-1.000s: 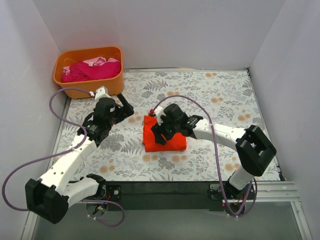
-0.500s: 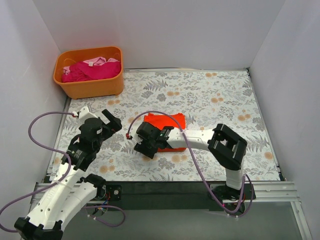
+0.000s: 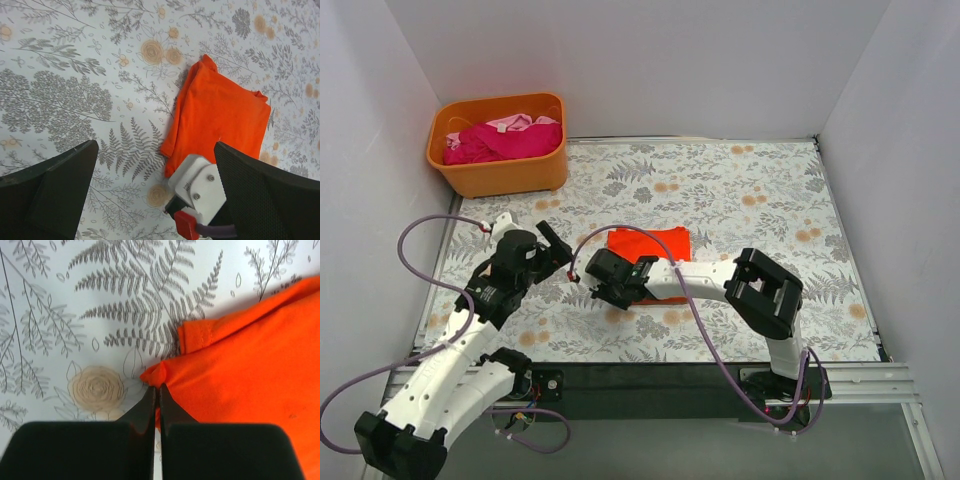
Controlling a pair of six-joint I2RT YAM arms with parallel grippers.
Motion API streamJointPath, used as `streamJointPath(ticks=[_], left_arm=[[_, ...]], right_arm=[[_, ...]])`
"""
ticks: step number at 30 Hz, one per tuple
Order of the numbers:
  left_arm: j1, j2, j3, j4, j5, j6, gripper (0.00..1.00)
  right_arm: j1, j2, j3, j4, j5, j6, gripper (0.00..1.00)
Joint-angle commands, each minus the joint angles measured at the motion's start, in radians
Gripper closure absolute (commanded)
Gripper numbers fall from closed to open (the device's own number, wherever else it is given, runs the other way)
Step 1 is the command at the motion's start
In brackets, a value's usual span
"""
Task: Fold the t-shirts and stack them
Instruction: Fold the tshirt
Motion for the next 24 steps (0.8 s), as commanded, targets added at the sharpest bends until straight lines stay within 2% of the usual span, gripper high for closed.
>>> streamJointPath(ticks=[1,9,14,15,20,24], left_arm=[[0.001,0.055,-0.004,0.046,0.102,-0.053,0.05],[0.001,0.207,-0.013,0.132,0.177,-0.154,0.03],[0.001,0.294,-0.071,0.263,0.292,-0.229,0.02],[0.001,0.319,-0.079,0.291,0.361,-0.241,0.02],[-0.003,0.503,-0.096,0.446,0.511,-0.312,0.02],[-0.035,0.602,-0.093,0.509,0.538,-0.363,0.02]], right_arm=[[-0.023,-0.11,-0.062,0.038,-0.002,0.012,0.99],[-0.104,-0.334,-0.232,0.273,-0.094,0.111,0.99],[-0.124,-0.359,-0.274,0.32,-0.138,0.136,0.99],[-0.126,-0.359,-0.281,0.327,-0.143,0.136,0.99],[-0.129,-0.345,-0.286,0.333,-0.179,0.136,0.99],[-0.132,-0.342,-0.291,0.37,-0.192,0.161,0.99]])
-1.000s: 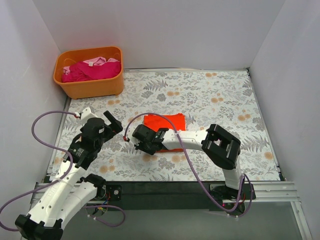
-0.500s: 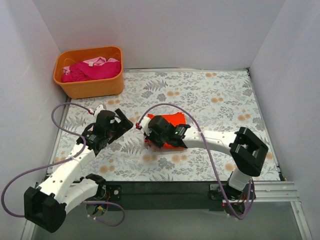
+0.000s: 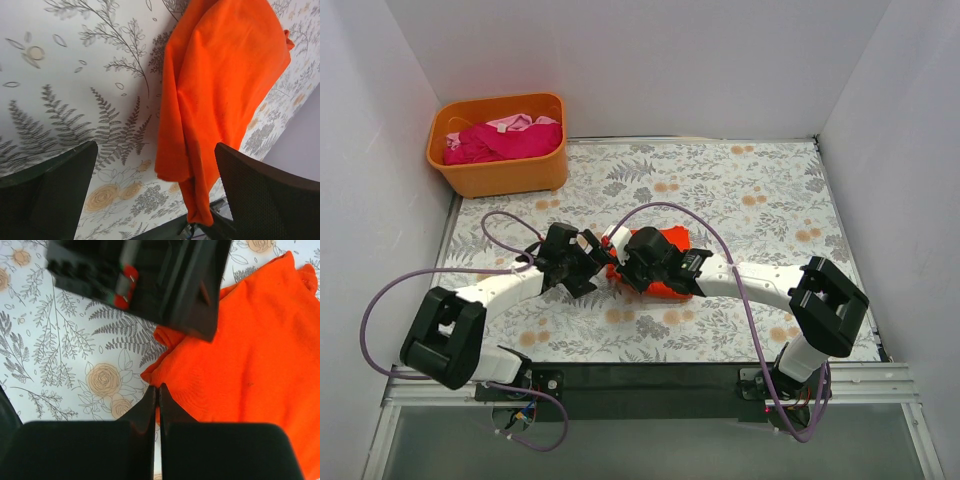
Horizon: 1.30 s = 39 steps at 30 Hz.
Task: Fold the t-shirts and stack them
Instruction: Fold the tshirt
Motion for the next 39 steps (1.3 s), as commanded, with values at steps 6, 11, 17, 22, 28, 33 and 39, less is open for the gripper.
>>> streamJointPath(ticks=[6,11,17,22,28,33,39], left_arm=[[-0.096,0.163,0.038,0.151,0.06,-0.075,0.02],[-0.125,0.263,0.089,0.18,0.043,-0.047,0.27],[-0.125,0.295,0.171,0.072,-0.067,0.083,0.84],[-0.105,0.246,0.257,-0.102,-0.306,0.23,1.0],[-0.012,0.162,0.319,-0.317,-0.555,0.453,1.0],[0.112,0.128,0.337,-0.382,-0.808,0.626,1.0],[0.309,0.131,0.333,-0.244,-0.897,0.838,1.0]], right_arm=[[-0.006,0.001,-0.007,0.11,-0.06,0.03,0.99],[-0.006,0.018,-0.003,0.118,-0.098,0.031,0.99],[-0.008,0.01,-0.006,0.116,-0.124,0.042,0.82],[-0.008,-0.045,-0.021,0.08,-0.087,0.048,0.52],[-0.018,-0.178,-0.067,-0.021,0.069,0.04,0.34],[-0.034,-0.319,-0.144,-0.112,0.164,0.069,0.23],[-0.045,-0.454,-0.193,-0.181,0.223,0.071,0.19]])
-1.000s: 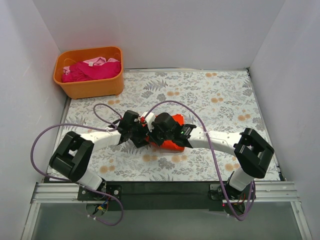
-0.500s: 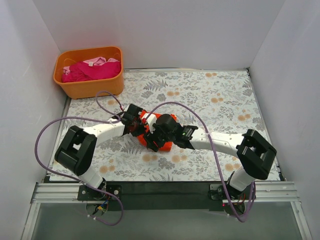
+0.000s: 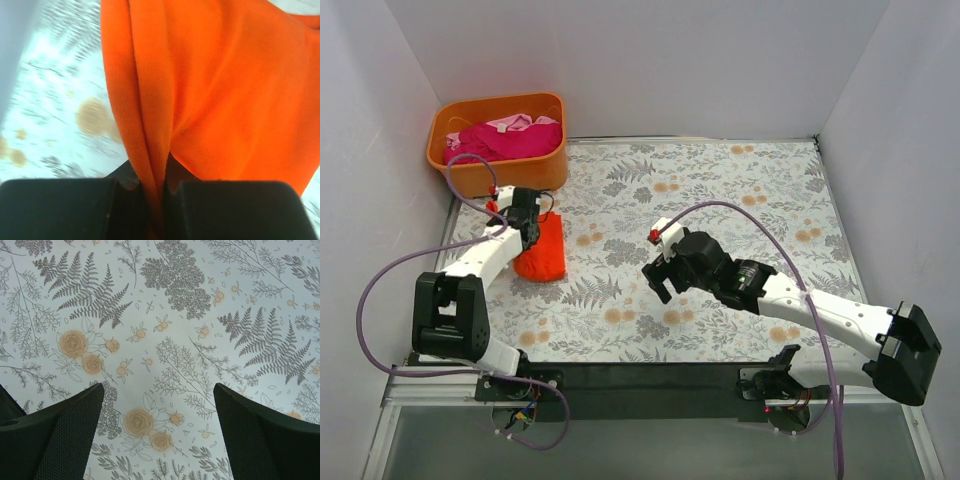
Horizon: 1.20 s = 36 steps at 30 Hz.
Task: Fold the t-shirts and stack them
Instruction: Fold the tshirt, then neatly place the folded tshirt to the corner
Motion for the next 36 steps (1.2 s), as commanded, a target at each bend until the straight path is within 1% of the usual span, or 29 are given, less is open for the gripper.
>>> streamJointPath(ticks=[1,3,4,6,9,10,12,13,14,16,18,19,20,22,23,24,25,27,28,29,30,32,33,34,35,36], left_arm=[[0.091,-0.021,0.028,0.109,-0.158,0.186,1.0],[0.108,0.023,0.044,0.165,-0.172,0.284,1.0],[0.115,0.042,0.05,0.223,-0.183,0.325,1.0],[0.119,0.114,0.077,0.267,-0.221,0.42,1.0],[0.144,0.177,0.091,0.34,-0.223,0.511,1.0],[0.161,0.19,0.093,0.37,-0.23,0.526,1.0],[0.178,0.217,0.11,0.38,-0.24,0.543,1.0],[0.222,0.223,0.114,0.38,-0.241,0.542,0.98],[0.231,0.226,0.119,0.38,-0.244,0.54,0.96],[0.257,0.227,0.13,0.374,-0.264,0.534,0.88],[0.263,0.224,0.139,0.363,-0.278,0.534,0.77],[0.271,0.217,0.151,0.341,-0.281,0.52,0.69],[0.271,0.214,0.157,0.331,-0.29,0.514,0.55],[0.273,0.195,0.17,0.318,-0.296,0.503,0.4],[0.273,0.188,0.171,0.317,-0.298,0.5,0.21],[0.273,0.178,0.17,0.317,-0.299,0.499,0.19],[0.273,0.169,0.173,0.311,-0.298,0.493,0.17],[0.273,0.132,0.185,0.285,-0.281,0.432,0.17],[0.271,0.119,0.194,0.222,-0.254,0.393,0.16],[0.273,0.099,0.199,0.194,-0.215,0.338,0.17],[0.273,0.061,0.188,0.177,-0.148,0.266,0.17],[0.273,0.021,0.161,0.15,-0.06,0.183,0.17],[0.274,-0.004,0.127,0.145,-0.034,0.11,0.17],[0.274,-0.013,0.109,0.136,0.04,0.077,0.17],[0.276,-0.019,0.092,0.13,0.065,0.04,0.17],[0.277,-0.024,0.06,0.133,0.129,-0.021,0.18]], right_arm=[[-0.005,-0.066,-0.017,-0.068,0.069,0.007,0.19],[-0.009,-0.088,-0.018,-0.08,0.071,0.003,0.19],[-0.011,-0.092,-0.018,-0.085,0.066,0.003,0.18],[-0.013,-0.1,-0.015,-0.1,0.062,0.003,0.18],[-0.013,-0.1,-0.008,-0.131,0.056,0.007,0.18],[-0.014,-0.098,-0.001,-0.14,0.056,0.007,0.18],[-0.013,-0.092,0.005,-0.16,0.059,0.007,0.18],[-0.013,-0.089,0.009,-0.165,0.06,0.007,0.19],[-0.013,-0.08,0.014,-0.171,0.063,0.004,0.18],[-0.014,-0.068,0.022,-0.183,0.063,0.004,0.18],[-0.014,-0.049,0.04,-0.191,0.06,0.004,0.18],[-0.014,-0.043,0.046,-0.195,0.057,0.004,0.18],[-0.014,-0.033,0.055,-0.195,0.057,0.001,0.18],[-0.014,-0.026,0.063,-0.197,0.059,-0.003,0.18],[-0.014,-0.02,0.066,-0.197,0.06,-0.006,0.19],[-0.016,-0.02,0.074,-0.198,0.062,-0.006,0.18],[-0.014,-0.023,0.075,-0.2,0.068,-0.006,0.19],[-0.014,-0.031,0.078,-0.201,0.077,-0.006,0.19],[-0.014,-0.04,0.078,-0.201,0.094,-0.006,0.19],[-0.014,-0.046,0.077,-0.201,0.101,-0.008,0.18],[-0.016,-0.052,0.077,-0.203,0.108,-0.008,0.18],[-0.019,-0.065,0.077,-0.201,0.12,-0.008,0.18],[-0.02,-0.069,0.075,-0.201,0.121,-0.006,0.18],[-0.022,-0.072,0.074,-0.201,0.123,-0.005,0.19],[-0.022,-0.078,0.074,-0.201,0.121,0.0,0.19],[-0.022,-0.085,0.069,-0.203,0.12,0.003,0.19]])
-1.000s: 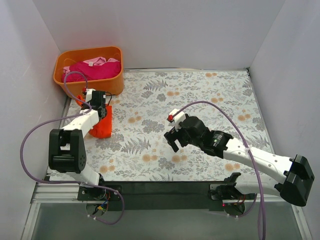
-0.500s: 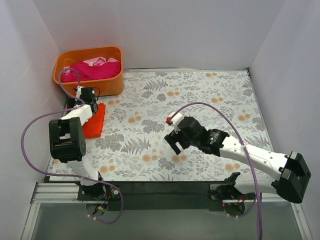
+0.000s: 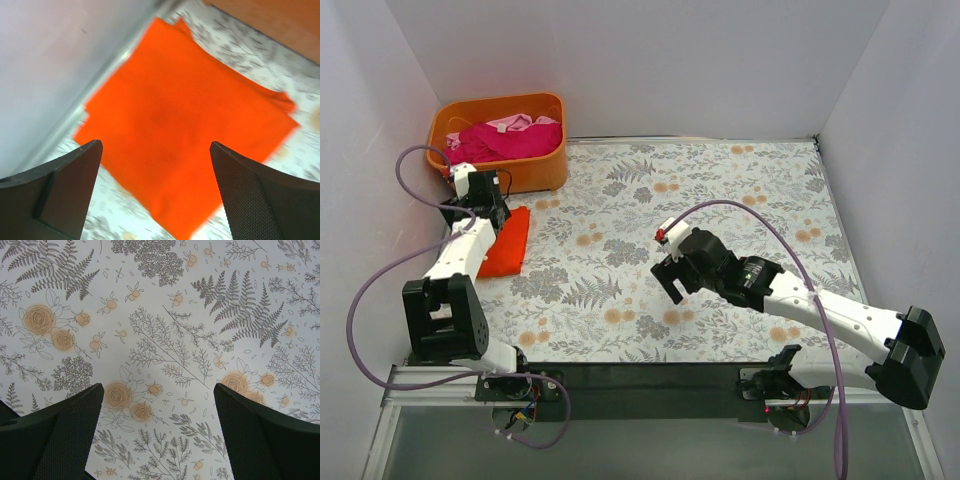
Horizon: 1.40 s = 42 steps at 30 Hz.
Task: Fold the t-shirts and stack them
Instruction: Neatly place the folded tshirt to the corner
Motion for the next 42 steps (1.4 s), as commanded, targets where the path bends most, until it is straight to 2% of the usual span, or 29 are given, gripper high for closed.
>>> streamJointPath(ticks=[1,7,18,24,29,33,37,40,42], left_arm=[[0.004,-0.044,-0.075,-0.043,0.185,-0.236,0.19],[0.013,0.025,-0.128,0.035,0.326,-0.312,0.27],[0.133,0.201,-0.092,0.094,0.314,-0.175,0.31],[0.136,0.238,-0.049,0.088,0.332,-0.135,0.31],[0.136,0.163,-0.051,0.074,0.424,-0.187,0.27],[0.136,0.036,-0.029,0.023,0.536,-0.254,0.23],[0.135,-0.154,-0.007,-0.004,0.614,-0.282,0.2],[0.133,-0.285,0.065,-0.079,0.683,-0.279,0.18],[0.133,-0.38,0.13,-0.151,0.714,-0.286,0.18]], right_arm=[[-0.006,-0.04,0.034,0.006,0.022,0.01,0.19],[-0.006,-0.069,0.016,0.005,0.019,0.007,0.19],[-0.007,-0.104,-0.022,-0.003,0.037,-0.003,0.19],[-0.007,-0.075,-0.005,-0.003,0.028,-0.003,0.19],[-0.007,-0.076,0.01,-0.005,0.045,-0.003,0.19],[-0.009,-0.119,0.028,-0.006,0.147,-0.002,0.19],[-0.012,-0.184,0.06,-0.011,0.25,0.013,0.07],[-0.015,-0.231,0.093,-0.029,0.367,0.033,0.02],[-0.016,-0.262,0.106,-0.046,0.481,0.078,0.02]])
